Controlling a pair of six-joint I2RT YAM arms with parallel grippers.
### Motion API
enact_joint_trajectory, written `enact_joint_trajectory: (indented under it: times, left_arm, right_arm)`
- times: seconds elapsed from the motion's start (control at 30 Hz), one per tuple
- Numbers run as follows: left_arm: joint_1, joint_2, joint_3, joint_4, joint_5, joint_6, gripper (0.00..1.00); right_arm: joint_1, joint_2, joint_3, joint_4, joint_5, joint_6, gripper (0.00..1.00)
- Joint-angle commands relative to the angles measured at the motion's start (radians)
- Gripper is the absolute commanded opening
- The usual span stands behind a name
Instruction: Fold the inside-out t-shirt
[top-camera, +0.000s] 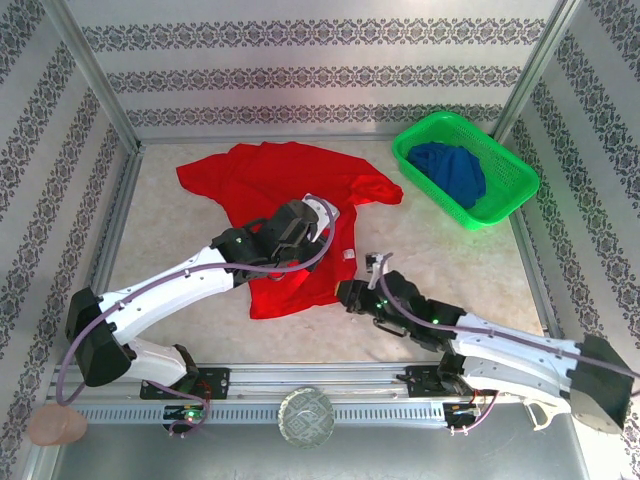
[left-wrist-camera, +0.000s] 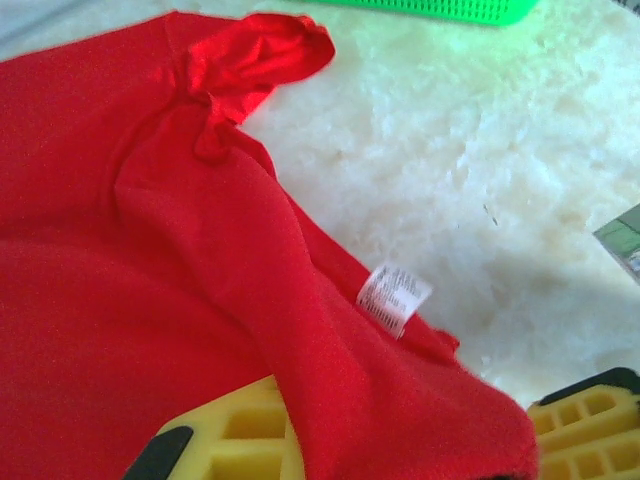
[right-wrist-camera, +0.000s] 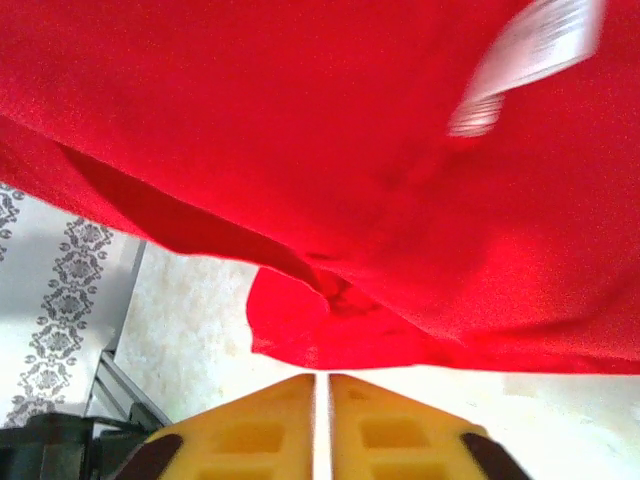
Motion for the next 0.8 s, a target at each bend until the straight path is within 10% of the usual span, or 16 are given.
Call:
enact_joint_trajectory:
  times: [0.0,0.4,0.77]
  left_arm:
    - [0.004,-0.009,0.041,-0.102,0.038,0.024,0.0]
    - [0.002,-0.008,0.219,-0.168,0.235,-0.066,0.0]
    - [0.004,0.037,0.307,-0.208,0.214,-0.054,0.0]
  right_arm:
    - [0.058,0.109,0.033,0.188,0.124,-0.072,0.05]
    - [0.035,0.578,0.137,0.61,0.343,-0.299,0.0]
    - [0.2,0.597,-0.005,0.663,0.577,-0.378,0.0]
